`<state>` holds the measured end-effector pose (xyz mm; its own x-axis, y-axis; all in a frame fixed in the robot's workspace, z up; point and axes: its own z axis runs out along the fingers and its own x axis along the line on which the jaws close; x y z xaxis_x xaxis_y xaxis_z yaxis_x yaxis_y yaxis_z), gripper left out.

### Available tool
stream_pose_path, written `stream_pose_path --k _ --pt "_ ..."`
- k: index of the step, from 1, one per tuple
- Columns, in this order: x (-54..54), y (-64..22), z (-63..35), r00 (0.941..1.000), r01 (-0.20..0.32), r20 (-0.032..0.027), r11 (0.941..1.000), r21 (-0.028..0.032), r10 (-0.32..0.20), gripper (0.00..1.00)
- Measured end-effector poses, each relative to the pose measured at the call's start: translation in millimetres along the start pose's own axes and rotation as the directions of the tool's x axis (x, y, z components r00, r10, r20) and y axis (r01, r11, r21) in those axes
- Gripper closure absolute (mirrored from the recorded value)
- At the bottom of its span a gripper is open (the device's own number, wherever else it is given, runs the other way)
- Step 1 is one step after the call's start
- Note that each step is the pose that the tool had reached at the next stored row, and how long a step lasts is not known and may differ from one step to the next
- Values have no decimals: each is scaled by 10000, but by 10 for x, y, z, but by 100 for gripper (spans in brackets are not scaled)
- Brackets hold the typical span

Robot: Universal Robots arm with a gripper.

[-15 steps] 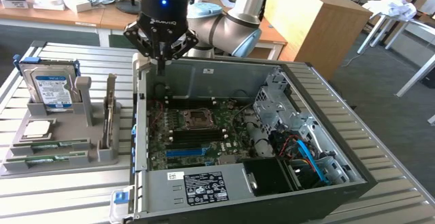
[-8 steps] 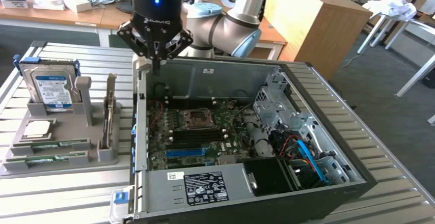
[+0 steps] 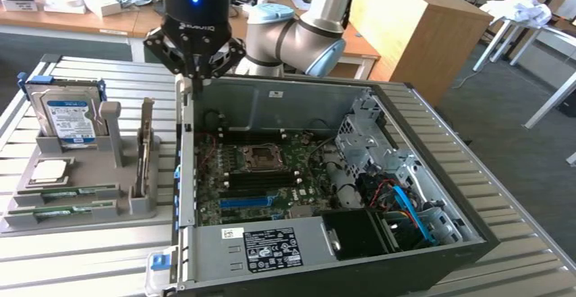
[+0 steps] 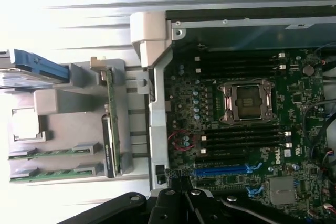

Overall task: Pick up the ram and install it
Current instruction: 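Reach for the ram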

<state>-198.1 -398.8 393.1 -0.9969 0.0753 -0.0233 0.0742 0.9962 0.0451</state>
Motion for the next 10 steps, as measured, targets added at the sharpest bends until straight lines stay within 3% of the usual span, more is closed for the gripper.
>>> stream_pose_path --k 10 --pt "203 -15 -5 10000 -1 1 10000 0 1 90"
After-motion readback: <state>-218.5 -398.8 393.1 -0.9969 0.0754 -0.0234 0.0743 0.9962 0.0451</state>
